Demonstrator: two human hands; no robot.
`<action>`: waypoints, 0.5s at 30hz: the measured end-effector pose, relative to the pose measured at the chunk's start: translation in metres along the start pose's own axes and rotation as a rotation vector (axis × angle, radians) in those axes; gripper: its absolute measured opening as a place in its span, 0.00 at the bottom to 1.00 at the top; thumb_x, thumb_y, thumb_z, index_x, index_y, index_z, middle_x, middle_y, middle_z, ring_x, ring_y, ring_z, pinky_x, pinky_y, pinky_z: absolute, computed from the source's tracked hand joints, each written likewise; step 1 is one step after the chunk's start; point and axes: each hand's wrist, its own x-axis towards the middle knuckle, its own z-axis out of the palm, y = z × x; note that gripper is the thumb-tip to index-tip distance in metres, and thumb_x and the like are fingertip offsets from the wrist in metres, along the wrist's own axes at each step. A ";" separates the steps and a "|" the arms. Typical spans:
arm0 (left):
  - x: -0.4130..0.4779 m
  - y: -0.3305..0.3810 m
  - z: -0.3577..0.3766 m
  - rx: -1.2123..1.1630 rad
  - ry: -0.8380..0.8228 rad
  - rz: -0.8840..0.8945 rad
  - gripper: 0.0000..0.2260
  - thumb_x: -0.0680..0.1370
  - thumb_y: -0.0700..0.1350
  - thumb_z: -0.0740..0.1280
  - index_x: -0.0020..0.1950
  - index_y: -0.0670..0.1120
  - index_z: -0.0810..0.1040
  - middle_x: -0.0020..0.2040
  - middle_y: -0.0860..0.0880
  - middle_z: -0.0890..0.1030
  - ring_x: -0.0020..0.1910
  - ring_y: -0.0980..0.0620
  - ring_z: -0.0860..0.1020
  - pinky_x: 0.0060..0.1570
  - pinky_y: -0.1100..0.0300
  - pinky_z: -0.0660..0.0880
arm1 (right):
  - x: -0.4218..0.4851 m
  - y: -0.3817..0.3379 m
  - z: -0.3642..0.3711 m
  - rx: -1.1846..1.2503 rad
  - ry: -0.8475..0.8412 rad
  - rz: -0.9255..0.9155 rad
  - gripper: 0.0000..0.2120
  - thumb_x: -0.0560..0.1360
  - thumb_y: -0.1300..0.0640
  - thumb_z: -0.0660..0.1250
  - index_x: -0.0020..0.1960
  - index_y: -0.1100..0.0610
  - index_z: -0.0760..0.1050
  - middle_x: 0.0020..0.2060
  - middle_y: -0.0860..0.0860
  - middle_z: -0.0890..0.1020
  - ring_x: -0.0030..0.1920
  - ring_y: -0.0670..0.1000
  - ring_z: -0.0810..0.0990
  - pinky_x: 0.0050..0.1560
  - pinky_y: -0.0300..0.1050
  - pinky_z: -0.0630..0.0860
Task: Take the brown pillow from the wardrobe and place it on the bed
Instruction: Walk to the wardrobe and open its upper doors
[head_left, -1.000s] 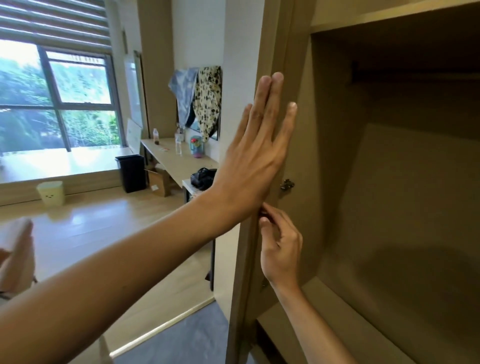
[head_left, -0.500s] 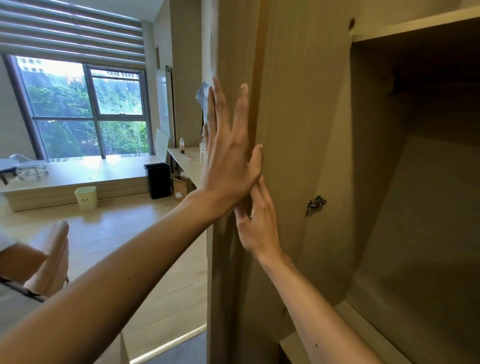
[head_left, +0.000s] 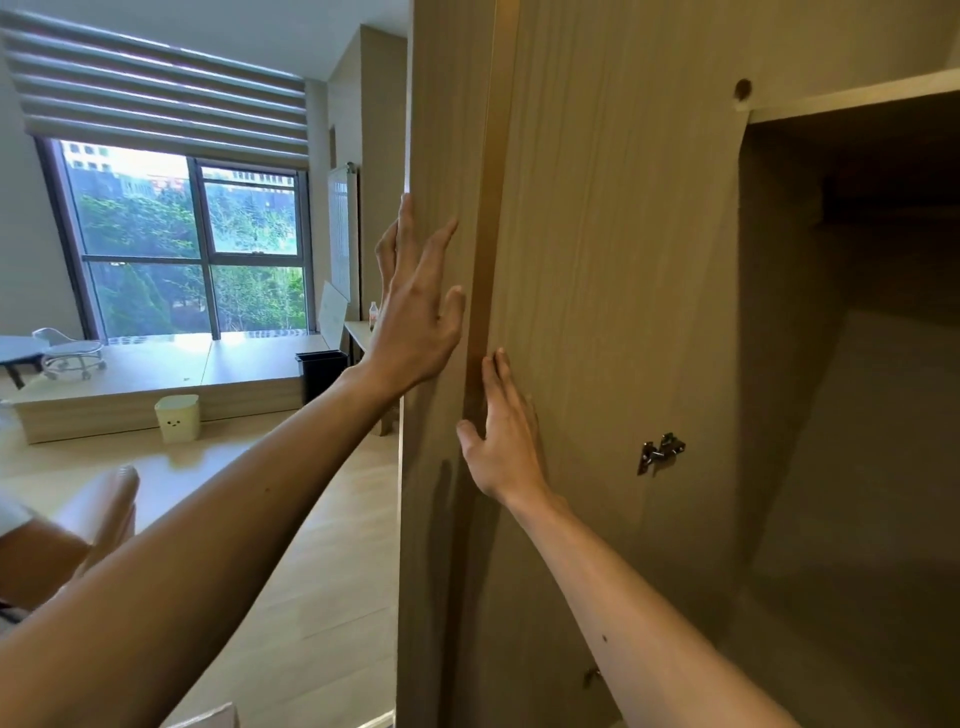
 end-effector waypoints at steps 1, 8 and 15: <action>0.003 -0.009 0.000 0.015 -0.024 0.002 0.28 0.81 0.38 0.65 0.81 0.45 0.64 0.85 0.39 0.45 0.84 0.37 0.44 0.80 0.41 0.53 | 0.004 0.005 0.003 -0.025 -0.016 0.009 0.41 0.82 0.51 0.67 0.85 0.49 0.44 0.84 0.44 0.41 0.84 0.48 0.43 0.83 0.59 0.47; 0.027 -0.054 0.003 0.128 -0.175 0.010 0.31 0.83 0.43 0.65 0.84 0.48 0.57 0.85 0.40 0.38 0.83 0.38 0.37 0.79 0.44 0.44 | 0.031 0.030 0.022 -0.158 -0.125 0.084 0.43 0.81 0.46 0.67 0.85 0.49 0.42 0.83 0.44 0.34 0.83 0.48 0.38 0.83 0.61 0.45; 0.018 -0.045 0.013 0.305 -0.101 0.045 0.33 0.80 0.47 0.68 0.83 0.46 0.59 0.85 0.37 0.40 0.83 0.36 0.39 0.80 0.36 0.50 | 0.018 0.026 0.038 -0.141 0.169 0.062 0.35 0.79 0.48 0.70 0.82 0.51 0.61 0.85 0.49 0.54 0.83 0.52 0.55 0.81 0.58 0.56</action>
